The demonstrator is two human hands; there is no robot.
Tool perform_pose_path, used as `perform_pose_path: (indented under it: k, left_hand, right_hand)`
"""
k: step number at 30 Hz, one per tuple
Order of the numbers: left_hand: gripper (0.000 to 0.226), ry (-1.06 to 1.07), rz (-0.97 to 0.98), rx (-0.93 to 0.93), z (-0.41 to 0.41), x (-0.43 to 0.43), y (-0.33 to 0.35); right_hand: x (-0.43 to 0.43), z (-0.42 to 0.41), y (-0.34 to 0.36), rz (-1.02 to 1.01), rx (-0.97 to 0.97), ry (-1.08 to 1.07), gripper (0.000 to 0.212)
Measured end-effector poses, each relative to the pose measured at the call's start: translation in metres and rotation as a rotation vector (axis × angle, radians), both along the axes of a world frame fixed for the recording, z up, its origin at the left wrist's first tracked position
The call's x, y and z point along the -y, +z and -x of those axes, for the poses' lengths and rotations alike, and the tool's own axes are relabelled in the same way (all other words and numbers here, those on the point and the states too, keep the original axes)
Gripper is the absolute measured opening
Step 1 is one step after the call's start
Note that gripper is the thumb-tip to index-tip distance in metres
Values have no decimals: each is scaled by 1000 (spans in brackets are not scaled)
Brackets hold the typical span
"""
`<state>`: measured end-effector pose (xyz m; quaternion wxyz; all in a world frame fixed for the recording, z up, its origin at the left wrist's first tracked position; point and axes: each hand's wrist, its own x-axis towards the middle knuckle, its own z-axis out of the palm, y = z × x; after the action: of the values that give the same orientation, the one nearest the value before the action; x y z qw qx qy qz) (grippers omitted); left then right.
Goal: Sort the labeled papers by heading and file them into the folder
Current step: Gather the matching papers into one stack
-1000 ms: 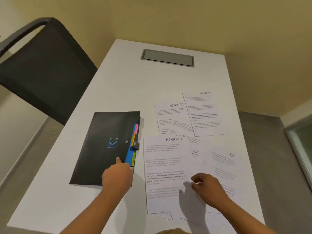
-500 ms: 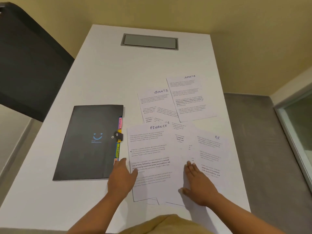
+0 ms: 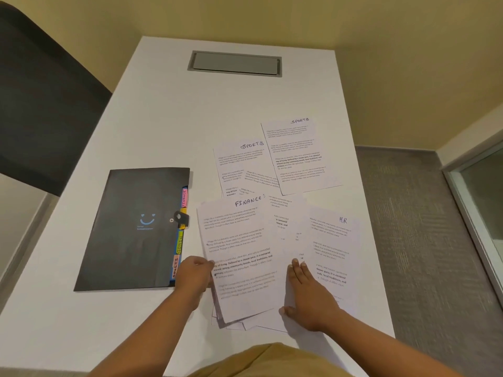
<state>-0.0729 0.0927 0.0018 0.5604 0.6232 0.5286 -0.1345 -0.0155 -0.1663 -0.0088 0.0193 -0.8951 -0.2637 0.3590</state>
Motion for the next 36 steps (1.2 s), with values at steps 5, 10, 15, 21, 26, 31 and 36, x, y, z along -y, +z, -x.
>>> perform_pose_path:
  k: [5, 10, 15, 21, 26, 31, 36]
  left_hand:
    - [12, -94, 32, 19, -3, 2, 11]
    - [27, -151, -48, 57, -9, 2, 16]
    - [22, -111, -17, 156, 1, 1, 26]
    - [15, -117, 99, 204, 19, -1, 30]
    - [22, -47, 98, 208, 27, -5, 24]
    - [34, 49, 100, 202, 30, -6, 11]
    - [18, 136, 73, 193, 30, -5, -5]
  right_hand:
    - [1, -1, 4, -2, 4, 13, 97]
    - [0, -3, 6, -55, -57, -80, 94]
    - [-10, -17, 20, -330, -26, -480, 53]
    - [-21, -29, 12, -507, -278, -908, 29]
    - [-20, -27, 8, -606, -311, -940, 31]
    - [-14, -20, -3, -561, -197, -981, 41]
    - [7, -22, -12, -480, -97, -1009, 30]
